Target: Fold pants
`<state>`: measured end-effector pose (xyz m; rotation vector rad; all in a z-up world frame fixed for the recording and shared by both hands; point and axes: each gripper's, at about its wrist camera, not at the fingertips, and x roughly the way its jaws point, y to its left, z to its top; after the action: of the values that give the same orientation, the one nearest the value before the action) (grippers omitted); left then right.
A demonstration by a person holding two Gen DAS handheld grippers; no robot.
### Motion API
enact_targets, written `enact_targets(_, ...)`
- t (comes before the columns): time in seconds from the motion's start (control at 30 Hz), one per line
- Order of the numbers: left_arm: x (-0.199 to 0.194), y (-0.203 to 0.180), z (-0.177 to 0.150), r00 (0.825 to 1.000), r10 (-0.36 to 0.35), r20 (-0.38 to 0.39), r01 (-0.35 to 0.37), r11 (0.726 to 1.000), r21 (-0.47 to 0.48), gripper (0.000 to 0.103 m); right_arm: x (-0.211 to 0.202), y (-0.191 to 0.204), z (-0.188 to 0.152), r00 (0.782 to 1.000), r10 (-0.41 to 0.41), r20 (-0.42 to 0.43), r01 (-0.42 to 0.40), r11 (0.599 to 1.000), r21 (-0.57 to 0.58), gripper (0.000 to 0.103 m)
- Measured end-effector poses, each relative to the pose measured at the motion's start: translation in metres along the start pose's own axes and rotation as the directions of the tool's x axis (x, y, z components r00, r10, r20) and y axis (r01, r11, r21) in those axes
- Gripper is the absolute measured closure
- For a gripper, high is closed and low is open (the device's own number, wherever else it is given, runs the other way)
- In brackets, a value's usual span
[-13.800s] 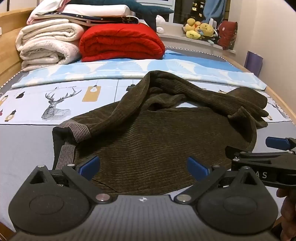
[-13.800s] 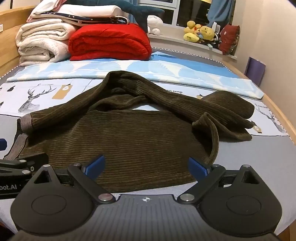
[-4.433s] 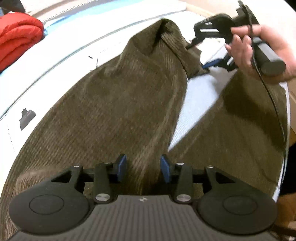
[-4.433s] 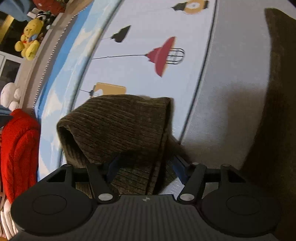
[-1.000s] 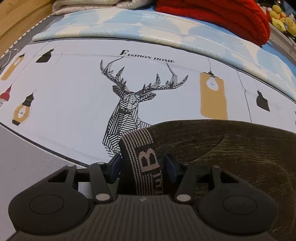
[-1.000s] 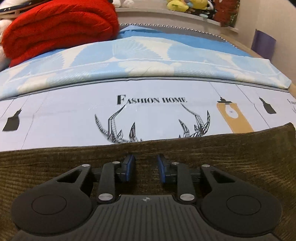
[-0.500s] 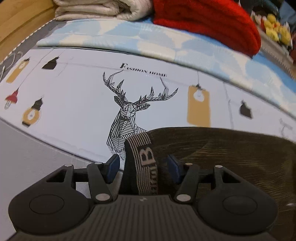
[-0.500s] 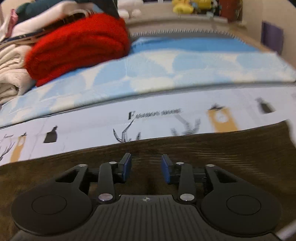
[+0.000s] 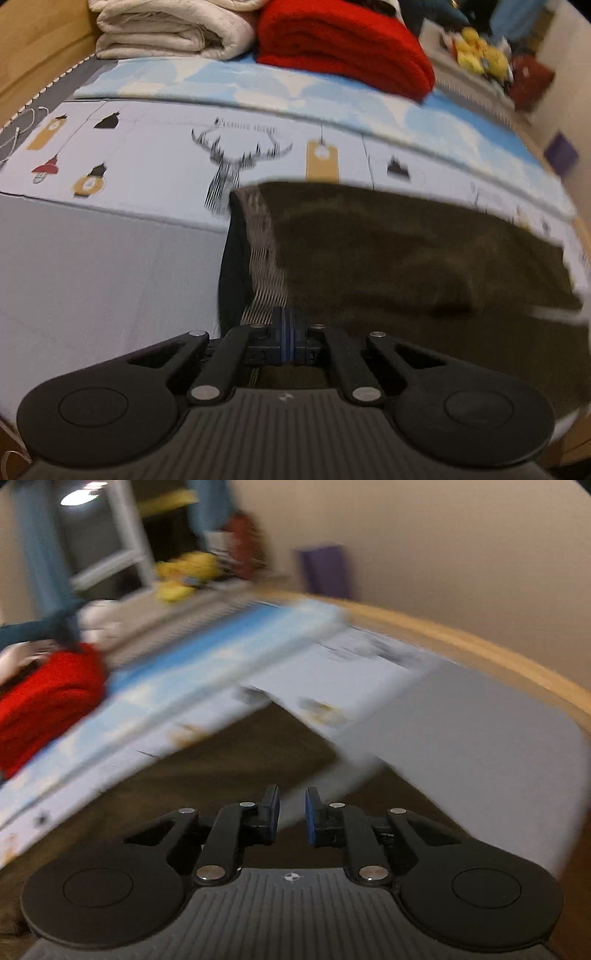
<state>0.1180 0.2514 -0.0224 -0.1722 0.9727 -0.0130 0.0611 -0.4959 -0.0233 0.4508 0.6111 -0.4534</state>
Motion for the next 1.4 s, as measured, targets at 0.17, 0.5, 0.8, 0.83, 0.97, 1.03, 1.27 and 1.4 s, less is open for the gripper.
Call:
enact_targets(0.17, 0.024, 0.009, -0.028, 0.993, 0.038, -0.109, -0.037, 0.999, 0.011, 0.096, 0.01, -0.108, -0.015, 0.988, -0.088, -0.131, 0.121, 0.954, 0.275, 0.068)
enact_targets(0.5, 0.061, 0.049, -0.034, 0.971, 0.069, -0.231, -0.096, 0.989, -0.11, 0.042, 0.057, -0.151, -0.038, 0.912, -0.166, -0.376, 0.284, 0.915, 0.286, 0.042)
enact_targets(0.8, 0.094, 0.04, -0.034, 0.947, 0.107, -0.304, -0.115, 0.993, -0.007, 0.031, 0.064, -0.122, -0.032, 0.889, -0.297, -0.348, 0.355, 0.928, 0.115, 0.077)
enact_targets(0.83, 0.097, 0.039, -0.034, 0.945, 0.11, -0.308, -0.113, 0.994, 0.007, 0.032, 0.061, -0.119, -0.03, 0.889, -0.305, -0.342, 0.359, 0.928, 0.105, 0.081)
enact_targets(0.97, 0.097, 0.032, -0.037, 0.948, 0.121, -0.296, -0.1, 0.991, 0.086, 0.062, 0.047, -0.113, -0.022, 0.914, -0.301, -0.271, 0.344, 0.93, 0.13, 0.092)
enact_targets(1.03, 0.086, 0.032, -0.036, 0.954, 0.13, -0.27, -0.103, 0.988, 0.112, 0.09, 0.031, -0.107, -0.012, 0.947, -0.273, -0.17, 0.3, 0.94, 0.163, 0.093)
enact_targets(1.27, 0.061, 0.034, -0.049, 0.961, 0.109, -0.256, -0.067, 0.983, 0.169, 0.098, 0.044, -0.121, -0.01, 0.938, -0.284, -0.199, 0.317, 0.935, 0.159, 0.092)
enact_targets(1.4, 0.062, 0.024, -0.05, 0.954, 0.176, -0.244, -0.117, 0.964, 0.24, 0.092, 0.063, -0.124, -0.019, 0.89, -0.351, -0.292, 0.388, 0.918, 0.081, 0.086)
